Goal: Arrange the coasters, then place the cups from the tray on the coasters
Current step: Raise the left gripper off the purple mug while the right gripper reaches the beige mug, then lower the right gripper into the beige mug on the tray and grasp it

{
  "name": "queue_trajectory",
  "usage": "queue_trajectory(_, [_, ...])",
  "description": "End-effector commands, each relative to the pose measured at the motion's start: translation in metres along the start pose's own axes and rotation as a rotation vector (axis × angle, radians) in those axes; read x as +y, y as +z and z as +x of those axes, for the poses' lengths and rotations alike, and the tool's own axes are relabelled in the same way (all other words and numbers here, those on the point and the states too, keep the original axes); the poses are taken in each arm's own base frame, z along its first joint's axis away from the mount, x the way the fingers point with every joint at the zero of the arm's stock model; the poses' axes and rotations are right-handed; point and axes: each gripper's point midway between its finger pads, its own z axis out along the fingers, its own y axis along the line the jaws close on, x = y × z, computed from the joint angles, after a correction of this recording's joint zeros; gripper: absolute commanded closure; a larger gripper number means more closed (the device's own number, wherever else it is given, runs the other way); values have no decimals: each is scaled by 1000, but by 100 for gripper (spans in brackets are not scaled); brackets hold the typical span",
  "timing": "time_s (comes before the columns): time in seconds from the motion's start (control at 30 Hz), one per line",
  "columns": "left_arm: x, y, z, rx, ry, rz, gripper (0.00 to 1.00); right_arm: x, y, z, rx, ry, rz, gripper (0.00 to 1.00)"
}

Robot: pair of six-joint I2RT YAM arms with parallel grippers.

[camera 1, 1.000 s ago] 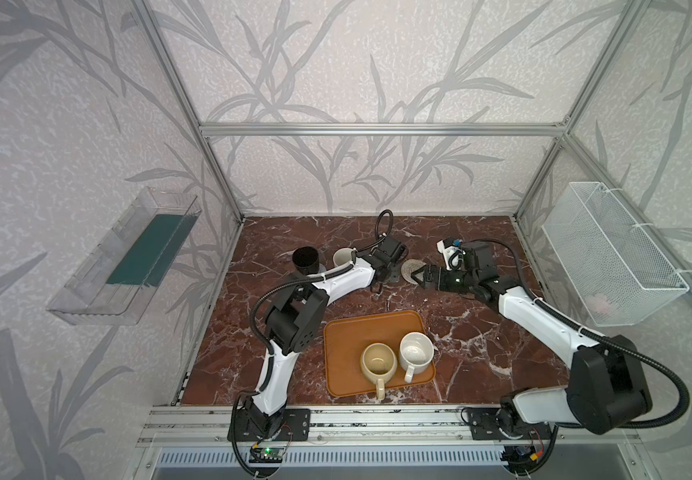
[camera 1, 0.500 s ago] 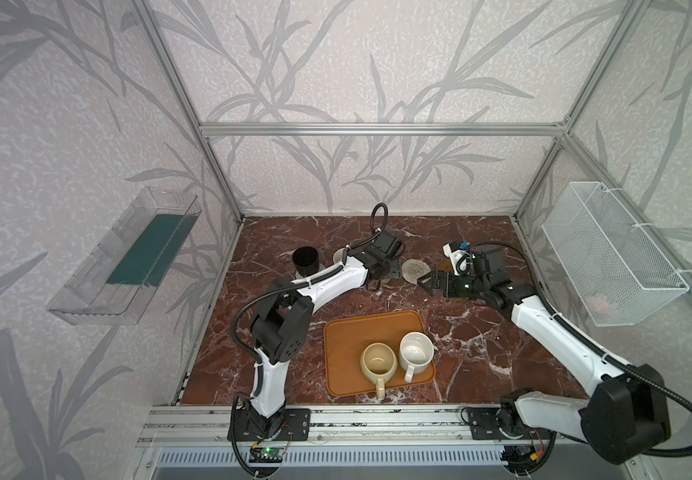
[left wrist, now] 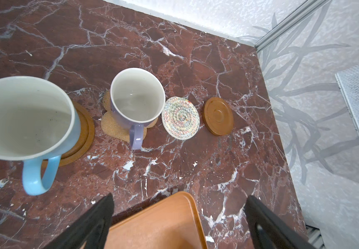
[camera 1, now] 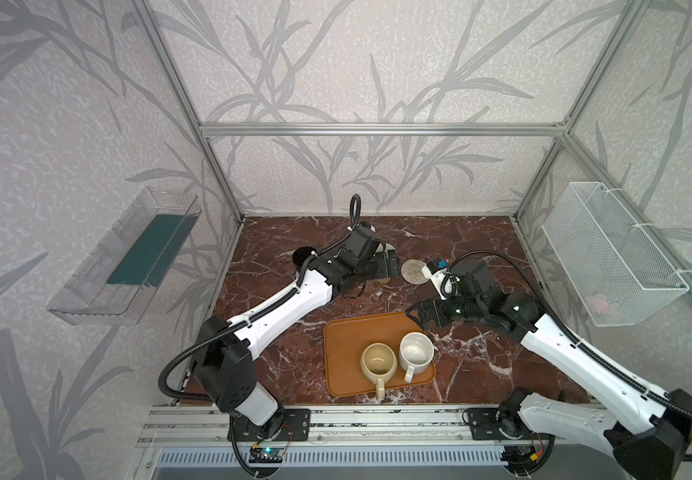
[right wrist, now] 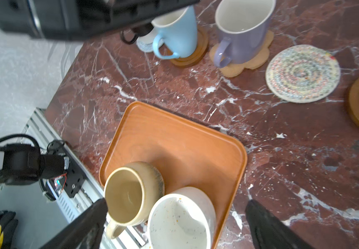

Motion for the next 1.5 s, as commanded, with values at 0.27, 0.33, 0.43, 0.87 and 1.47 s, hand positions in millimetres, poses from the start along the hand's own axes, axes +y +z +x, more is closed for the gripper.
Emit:
queue_trajectory(0.27, [40,-59,48,121,-94,24,3,49,7,56,95,-147,92,3])
queue_trajectory(0.33, [45,-67,56,136,-98,18,3,59,12,66,118,-175,92,6])
queue_trajectory(0.43, [54,-74,69,166,-116,1,3,67,23,82,166,-180,89,11])
queue_trajectory(0.87, [90,-70,117,222,-230,-52,5,107,55,121,249,-187,-5,32])
queue_trajectory(1.47, [121,-70,136,229,-277,-122,7,95,91,151,376,-189,177,52])
